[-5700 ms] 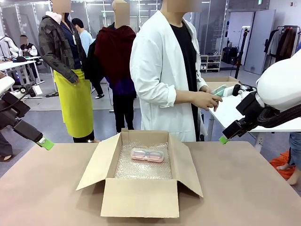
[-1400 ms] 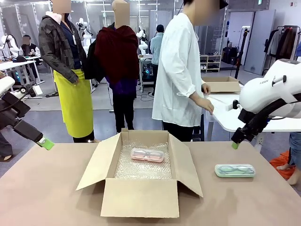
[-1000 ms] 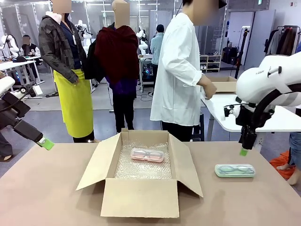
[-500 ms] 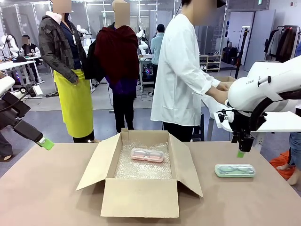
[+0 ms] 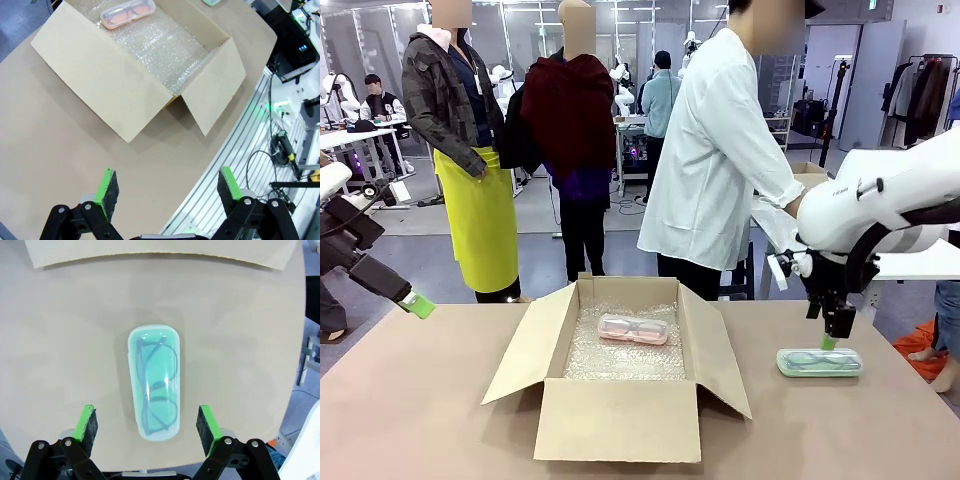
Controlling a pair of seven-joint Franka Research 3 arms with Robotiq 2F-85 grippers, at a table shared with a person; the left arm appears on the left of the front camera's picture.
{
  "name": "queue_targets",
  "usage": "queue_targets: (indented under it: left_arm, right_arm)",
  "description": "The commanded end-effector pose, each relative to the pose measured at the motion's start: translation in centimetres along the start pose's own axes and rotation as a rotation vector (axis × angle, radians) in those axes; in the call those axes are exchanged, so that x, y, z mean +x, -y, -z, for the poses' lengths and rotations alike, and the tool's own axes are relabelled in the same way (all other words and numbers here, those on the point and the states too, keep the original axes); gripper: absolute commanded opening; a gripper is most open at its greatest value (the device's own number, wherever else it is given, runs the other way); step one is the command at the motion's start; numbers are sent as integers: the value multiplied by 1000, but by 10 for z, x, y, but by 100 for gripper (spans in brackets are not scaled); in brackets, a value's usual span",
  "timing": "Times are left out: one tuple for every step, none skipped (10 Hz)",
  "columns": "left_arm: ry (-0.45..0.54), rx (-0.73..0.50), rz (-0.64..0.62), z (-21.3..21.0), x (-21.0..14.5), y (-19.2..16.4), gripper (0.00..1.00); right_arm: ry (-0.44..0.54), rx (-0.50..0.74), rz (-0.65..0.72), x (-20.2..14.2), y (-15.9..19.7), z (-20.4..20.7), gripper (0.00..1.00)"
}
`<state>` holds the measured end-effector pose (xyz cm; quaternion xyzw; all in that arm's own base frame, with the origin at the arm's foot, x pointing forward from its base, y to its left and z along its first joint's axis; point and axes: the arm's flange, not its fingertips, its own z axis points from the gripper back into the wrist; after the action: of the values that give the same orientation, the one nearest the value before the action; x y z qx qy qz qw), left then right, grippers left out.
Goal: Pack the glasses set securely to prepare it for shipping.
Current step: Put the Glasses case from the right side of the table into the Package Box.
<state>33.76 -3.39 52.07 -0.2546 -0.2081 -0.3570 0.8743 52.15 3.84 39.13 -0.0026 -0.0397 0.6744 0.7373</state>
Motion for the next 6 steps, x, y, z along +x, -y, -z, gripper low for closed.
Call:
queue_targets:
  left_arm:
    - [16, -28, 17, -2, -1, -1, 100]
    - [16, -28, 17, -2, -1, -1, 100]
    - [16, -28, 17, -2, -1, -1, 100]
    - [16, -28, 17, -2, -1, -1, 100]
    - [16, -28, 17, -2, -1, -1, 100]
    - [16, -28, 17, -2, -1, -1, 100]
  right_arm:
    - [3, -14, -19, -5, 1, 24, 100]
    - [-1, 2, -4, -8, 3, 37, 100]
    - [-7, 2, -17, -12, 6, 51, 100]
    - [-12, 13, -15, -14, 9, 62, 100]
    - [-17, 22, -7, -17, 11, 70, 100]
    - [-16, 19, -1, -20, 11, 76, 100]
